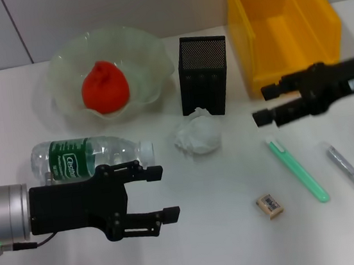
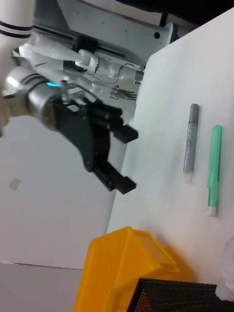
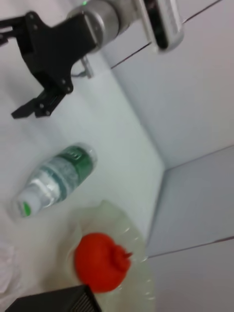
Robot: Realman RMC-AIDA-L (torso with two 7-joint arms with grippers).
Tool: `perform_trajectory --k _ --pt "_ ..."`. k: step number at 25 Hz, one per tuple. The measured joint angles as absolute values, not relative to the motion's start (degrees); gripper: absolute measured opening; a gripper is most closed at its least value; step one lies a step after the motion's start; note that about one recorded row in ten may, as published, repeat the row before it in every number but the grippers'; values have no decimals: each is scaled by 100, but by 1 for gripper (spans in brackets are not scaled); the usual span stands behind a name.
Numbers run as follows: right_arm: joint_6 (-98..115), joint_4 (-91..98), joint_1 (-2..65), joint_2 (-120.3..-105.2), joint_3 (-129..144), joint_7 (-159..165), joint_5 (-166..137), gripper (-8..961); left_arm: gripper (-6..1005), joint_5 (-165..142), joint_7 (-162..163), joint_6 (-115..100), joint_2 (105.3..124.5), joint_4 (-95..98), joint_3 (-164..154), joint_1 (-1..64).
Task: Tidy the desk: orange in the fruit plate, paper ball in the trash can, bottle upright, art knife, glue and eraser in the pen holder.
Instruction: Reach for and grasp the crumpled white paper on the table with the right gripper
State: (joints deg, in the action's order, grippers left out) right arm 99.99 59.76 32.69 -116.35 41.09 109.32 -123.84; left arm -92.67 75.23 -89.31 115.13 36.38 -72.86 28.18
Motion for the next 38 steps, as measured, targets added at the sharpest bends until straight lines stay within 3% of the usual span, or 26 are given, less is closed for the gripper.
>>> perform_trajectory --k 7,10,14,21,38 --pt "10209 6563 4372 -11463 4591 13023 -13774 818 811 -9274 7496 -8889 11511 3640 -7225 2760" --pt "10234 6510 4691 -11457 4832 13185 -14144 818 811 -9276 7478 -8879 11516 3649 -7219 2738" --pt "9859 6481 4771 -11553 5427 13009 -14333 818 810 -9279 7443 -8863 11537 3640 -7173 2719" --pt "8867 6048 4606 -11868 5916 11966 -14365 818 806 -9282 7430 -8855 11554 3638 -7154 2698" --pt "7382 4808 4562 -11925 6401 10872 -13859 817 796 -9281 7426 -8848 11555 3661 -7072 2680"
